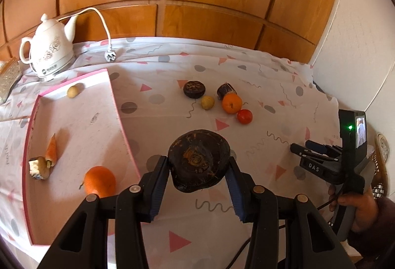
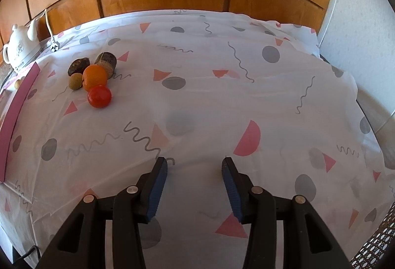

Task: Organize fruits
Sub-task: 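Carry the brown cake into the tray beside the carrot and open the left tool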

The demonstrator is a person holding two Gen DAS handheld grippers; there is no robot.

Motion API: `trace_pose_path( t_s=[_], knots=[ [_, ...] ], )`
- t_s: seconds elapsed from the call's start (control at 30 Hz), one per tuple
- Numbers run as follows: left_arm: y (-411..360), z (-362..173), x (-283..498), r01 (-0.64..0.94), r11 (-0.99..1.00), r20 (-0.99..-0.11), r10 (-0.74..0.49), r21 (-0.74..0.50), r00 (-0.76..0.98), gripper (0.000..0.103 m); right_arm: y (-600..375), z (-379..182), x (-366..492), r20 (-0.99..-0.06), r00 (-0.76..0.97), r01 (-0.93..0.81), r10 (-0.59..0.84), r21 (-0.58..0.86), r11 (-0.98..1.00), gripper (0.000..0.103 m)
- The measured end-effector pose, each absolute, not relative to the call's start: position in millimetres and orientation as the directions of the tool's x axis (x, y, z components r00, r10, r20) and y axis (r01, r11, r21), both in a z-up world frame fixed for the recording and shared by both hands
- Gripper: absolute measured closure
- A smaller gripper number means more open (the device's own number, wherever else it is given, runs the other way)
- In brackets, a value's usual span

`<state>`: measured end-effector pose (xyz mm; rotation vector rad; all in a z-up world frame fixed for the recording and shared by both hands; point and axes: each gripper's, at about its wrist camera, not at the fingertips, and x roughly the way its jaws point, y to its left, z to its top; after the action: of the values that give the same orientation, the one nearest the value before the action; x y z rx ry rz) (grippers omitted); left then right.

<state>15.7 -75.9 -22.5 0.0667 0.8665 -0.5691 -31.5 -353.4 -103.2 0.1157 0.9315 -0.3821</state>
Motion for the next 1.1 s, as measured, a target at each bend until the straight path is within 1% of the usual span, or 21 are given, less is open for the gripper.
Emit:
trace_pose_path(
  t_s=[0.23,0.33,0.6,0.93,1.1],
  knots=[
    [-65,-17,12,0.478,0.858,-0.722,-0.449,-0.185,0.526,0.057,-343,-102,-29,-0.799,0.545,0.331,-0.254,-0.073,0.941,0.056],
    [-62,-15,9,0.474,0.861,-0.717,-0.449,-0.186,0.534,0.057,-340,-102,-30,-0.803,0.552,0.323,-0.226,-0.044,0.945,0.056],
    [-48,-15,8,0.449,0.869,-0.713,-0.449,-0.208,0.538,0.057,-336,-103,-31,-0.811,0.553,0.301,-0.191,-0.020,0.953,0.056],
    [-13,-16,13,0.355,0.899,-0.713,-0.424,-0.257,0.558,0.057,-332,-103,-29,-0.810,0.567,0.266,-0.150,0.009,0.964,0.056],
    [6,-12,14,0.313,0.907,-0.701,-0.418,-0.282,0.577,0.057,-325,-102,-20,-0.810,0.579,0.217,-0.092,0.045,0.975,0.056]
  ],
)
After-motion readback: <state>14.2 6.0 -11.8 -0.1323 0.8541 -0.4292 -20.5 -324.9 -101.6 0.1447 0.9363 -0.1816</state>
